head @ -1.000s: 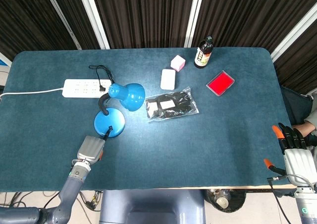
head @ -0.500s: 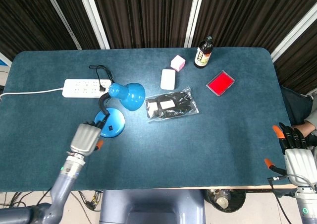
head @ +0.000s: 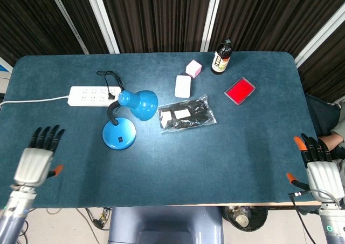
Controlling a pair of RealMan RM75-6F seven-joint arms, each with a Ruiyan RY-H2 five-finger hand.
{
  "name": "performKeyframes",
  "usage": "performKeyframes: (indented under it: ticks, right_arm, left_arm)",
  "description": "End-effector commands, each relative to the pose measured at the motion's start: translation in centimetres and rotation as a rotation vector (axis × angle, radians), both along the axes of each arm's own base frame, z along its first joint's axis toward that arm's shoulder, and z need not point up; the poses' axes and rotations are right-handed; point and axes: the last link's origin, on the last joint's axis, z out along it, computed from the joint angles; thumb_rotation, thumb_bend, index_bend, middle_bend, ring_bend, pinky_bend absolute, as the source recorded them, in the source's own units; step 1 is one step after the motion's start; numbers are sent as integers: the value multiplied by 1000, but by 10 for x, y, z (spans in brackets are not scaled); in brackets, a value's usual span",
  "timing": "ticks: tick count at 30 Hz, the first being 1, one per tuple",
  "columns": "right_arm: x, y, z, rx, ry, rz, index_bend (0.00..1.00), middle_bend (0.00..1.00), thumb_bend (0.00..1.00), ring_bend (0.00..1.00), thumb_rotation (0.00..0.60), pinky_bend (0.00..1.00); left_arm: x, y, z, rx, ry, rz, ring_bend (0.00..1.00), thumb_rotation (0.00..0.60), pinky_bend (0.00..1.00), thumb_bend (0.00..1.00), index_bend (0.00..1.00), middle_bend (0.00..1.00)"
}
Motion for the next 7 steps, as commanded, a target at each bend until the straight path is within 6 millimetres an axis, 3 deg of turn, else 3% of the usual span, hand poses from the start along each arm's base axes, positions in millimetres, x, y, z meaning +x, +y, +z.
performKeyframes:
  ticks: [1,7]
  right_arm:
    - [0,0,0,-2,0,-2,0,0,250,0,600,0]
    - [-1,1,1,-7,2,-2,0,0,250,0,600,0]
  left_arm:
    - [-16,-13,12,3,-17,46,0,600,16,102,0,0]
    - [-15,-12,10,-3,-25,39,0,600,16,102,0,0]
